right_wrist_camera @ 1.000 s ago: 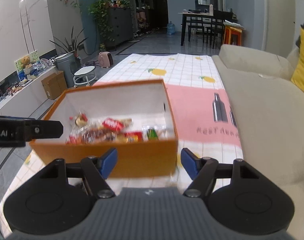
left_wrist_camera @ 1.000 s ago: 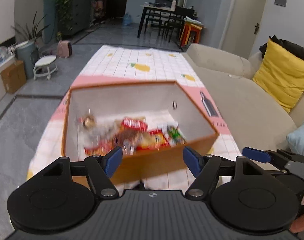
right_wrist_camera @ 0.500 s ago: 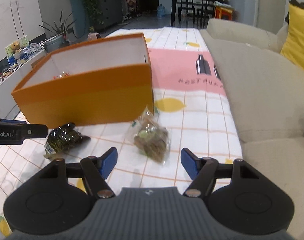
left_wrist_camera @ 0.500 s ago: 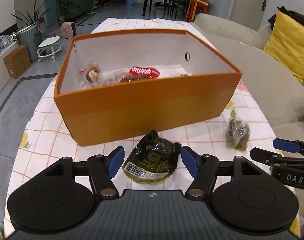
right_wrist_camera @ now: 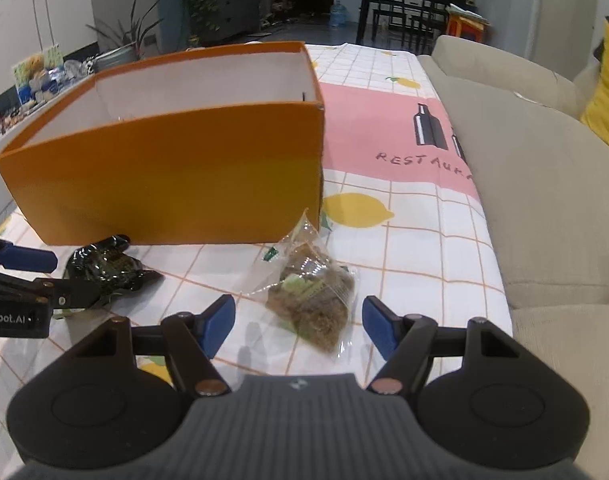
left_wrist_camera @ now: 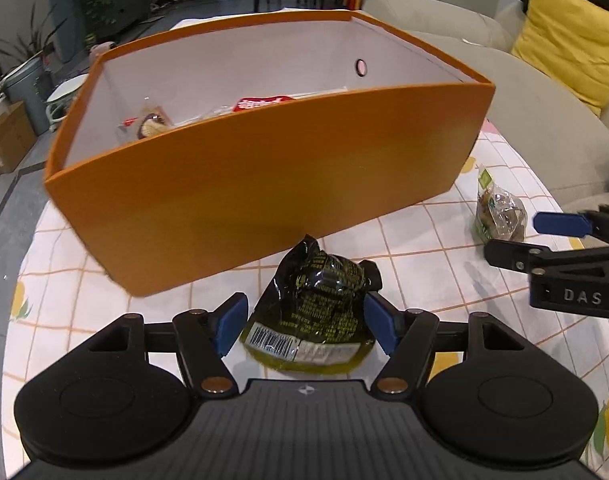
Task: Organize snacks
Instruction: 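Grasp the seaweed bag with the left tool while the right tool grasps the nut bag, then carry the seaweed bag with the left tool while the right tool carries the nut bag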
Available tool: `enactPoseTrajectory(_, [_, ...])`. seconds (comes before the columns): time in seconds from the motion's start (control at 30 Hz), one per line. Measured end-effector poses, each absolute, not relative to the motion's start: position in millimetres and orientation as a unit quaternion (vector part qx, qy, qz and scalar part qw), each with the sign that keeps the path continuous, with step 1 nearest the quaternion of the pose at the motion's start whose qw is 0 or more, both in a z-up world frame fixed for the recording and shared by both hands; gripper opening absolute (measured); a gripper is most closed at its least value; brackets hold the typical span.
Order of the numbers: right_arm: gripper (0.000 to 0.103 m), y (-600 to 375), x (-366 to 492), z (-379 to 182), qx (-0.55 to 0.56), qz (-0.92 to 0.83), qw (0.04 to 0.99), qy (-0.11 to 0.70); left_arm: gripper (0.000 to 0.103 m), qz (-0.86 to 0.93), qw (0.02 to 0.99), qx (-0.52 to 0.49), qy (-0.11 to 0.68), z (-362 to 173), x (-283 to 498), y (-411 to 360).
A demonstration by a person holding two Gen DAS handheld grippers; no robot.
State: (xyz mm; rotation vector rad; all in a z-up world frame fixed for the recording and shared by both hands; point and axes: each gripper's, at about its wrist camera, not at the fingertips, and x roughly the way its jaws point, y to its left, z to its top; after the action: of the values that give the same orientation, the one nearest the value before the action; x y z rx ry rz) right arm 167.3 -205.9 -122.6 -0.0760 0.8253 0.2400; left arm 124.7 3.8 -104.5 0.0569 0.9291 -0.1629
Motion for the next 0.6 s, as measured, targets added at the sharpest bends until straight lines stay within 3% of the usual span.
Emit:
enactPoseTrajectory(0.3, [0.06,-199.0,183.6,-130.1,-0.058,0.119,0.909,0.394,0.076,-0.093,0.885,0.035,0.454,-111.6,140.5,-3.6])
enactPoseTrajectory(0.47, [0.055,-194.3,187.2,-133.6,-0.066,0.121,0.909,0.394,0.058,-0.107,0.882,0.034,0.458,-116.3,141.9,-8.4])
enactPoseTrajectory(0.53, [0.054,-193.2,187.8,-134.1,-0.069,0.123,0.909,0.392,0.044,-0.112,0.882,0.033,0.457,-116.5,140.7,-11.6])
enactPoseTrajectory(0.6, [0.051,-192.1,187.4,-134.3,-0.074,0.124,0.909,0.39,0.043,-0.112,0.882,0.039,0.456,-115.8,139.4,-14.4])
